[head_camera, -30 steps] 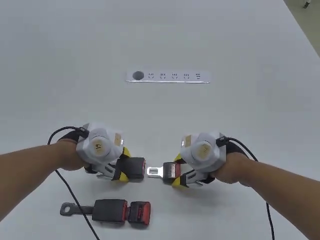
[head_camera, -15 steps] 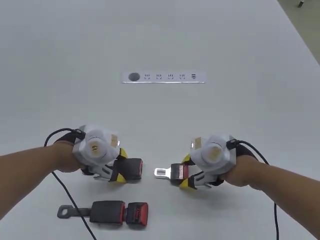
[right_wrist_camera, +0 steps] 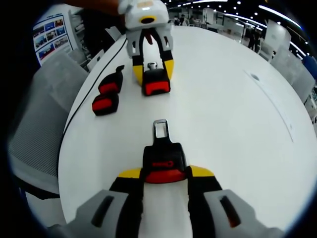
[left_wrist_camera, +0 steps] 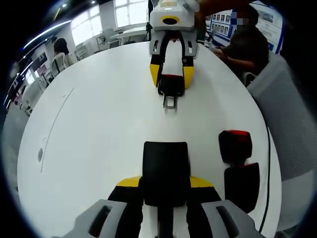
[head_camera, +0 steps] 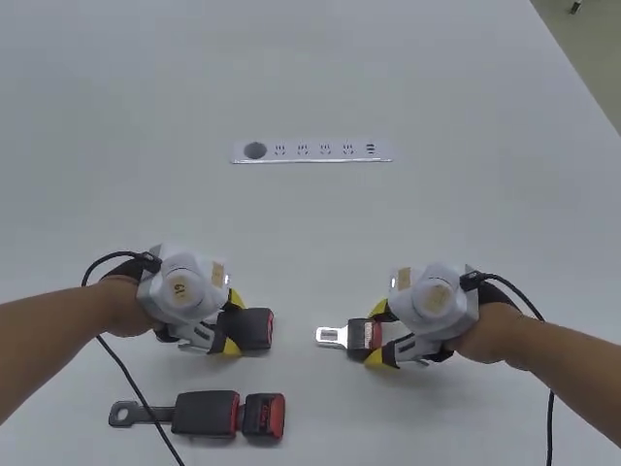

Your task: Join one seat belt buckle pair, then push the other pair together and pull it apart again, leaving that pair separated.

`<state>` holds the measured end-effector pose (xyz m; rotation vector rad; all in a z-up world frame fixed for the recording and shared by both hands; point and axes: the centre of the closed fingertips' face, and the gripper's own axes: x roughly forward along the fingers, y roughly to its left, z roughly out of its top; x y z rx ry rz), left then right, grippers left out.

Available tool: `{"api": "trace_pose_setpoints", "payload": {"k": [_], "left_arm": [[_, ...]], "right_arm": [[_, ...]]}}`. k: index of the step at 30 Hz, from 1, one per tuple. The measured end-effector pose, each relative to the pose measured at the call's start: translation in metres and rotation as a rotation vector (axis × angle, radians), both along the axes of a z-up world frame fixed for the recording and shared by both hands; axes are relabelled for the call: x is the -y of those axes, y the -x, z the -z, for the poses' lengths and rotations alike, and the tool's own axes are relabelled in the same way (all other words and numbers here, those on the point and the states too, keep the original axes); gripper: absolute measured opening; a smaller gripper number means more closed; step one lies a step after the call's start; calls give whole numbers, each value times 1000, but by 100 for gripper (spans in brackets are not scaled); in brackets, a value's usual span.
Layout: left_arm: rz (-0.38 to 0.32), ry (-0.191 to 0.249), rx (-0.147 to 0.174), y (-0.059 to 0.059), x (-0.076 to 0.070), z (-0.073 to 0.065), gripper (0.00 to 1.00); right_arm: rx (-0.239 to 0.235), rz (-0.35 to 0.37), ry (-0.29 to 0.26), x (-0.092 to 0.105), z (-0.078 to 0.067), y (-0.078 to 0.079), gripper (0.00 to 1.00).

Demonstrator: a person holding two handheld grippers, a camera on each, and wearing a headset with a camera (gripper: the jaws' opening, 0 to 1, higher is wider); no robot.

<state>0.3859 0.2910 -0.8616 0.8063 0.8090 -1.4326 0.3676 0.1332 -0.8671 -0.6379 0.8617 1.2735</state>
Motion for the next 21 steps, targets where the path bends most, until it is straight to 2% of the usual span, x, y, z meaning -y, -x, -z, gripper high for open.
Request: {"api": "trace_pose_setpoints", "payload": {"k": [11,21], "left_arm": [[3,-1,0,0,0,0,34],[7,-4,1,0,0,0,34]], "right_arm": [[4,3,10,17,-1,8,34],[2,11,26,32,-2,9,35]]}}
